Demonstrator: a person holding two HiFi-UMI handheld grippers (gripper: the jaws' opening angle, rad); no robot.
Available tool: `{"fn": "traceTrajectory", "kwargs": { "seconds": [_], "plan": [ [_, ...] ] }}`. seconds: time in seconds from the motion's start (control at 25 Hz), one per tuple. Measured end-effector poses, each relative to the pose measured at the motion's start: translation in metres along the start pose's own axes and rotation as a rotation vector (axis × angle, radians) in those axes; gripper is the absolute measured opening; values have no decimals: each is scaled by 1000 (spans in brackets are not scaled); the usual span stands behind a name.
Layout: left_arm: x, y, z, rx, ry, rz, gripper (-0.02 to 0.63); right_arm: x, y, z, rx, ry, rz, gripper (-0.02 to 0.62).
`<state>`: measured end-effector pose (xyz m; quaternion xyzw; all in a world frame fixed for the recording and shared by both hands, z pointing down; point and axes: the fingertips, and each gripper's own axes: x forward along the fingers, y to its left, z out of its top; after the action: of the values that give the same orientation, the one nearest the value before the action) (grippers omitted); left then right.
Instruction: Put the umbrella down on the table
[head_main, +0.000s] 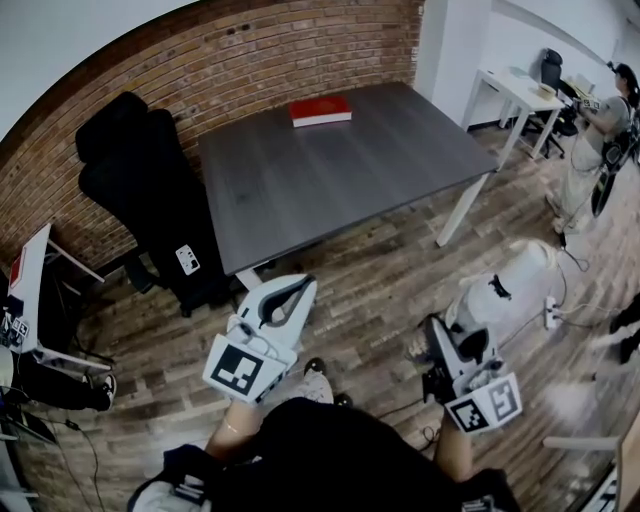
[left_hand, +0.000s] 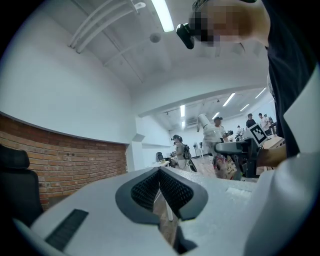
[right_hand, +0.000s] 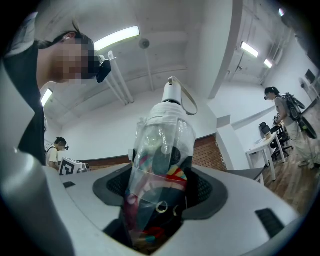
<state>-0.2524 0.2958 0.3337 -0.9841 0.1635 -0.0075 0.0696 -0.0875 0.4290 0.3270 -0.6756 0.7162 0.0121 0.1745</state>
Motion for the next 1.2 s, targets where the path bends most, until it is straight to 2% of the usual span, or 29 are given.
{"fn": "traceTrajectory", "kwargs": {
  "seconds": [0.28, 0.6, 1.2],
  "plan": [
    [34, 4, -9, -9, 7, -34, 3, 2, -27, 1, -6, 8, -56, 290],
    [96, 17, -16, -26, -26, -95, 3, 17, -71, 4, -29, 3, -122, 290],
    [196, 82, -30, -36, 4, -87, 3, 98, -156, 3, -31, 18, -142, 290]
  ]
}}
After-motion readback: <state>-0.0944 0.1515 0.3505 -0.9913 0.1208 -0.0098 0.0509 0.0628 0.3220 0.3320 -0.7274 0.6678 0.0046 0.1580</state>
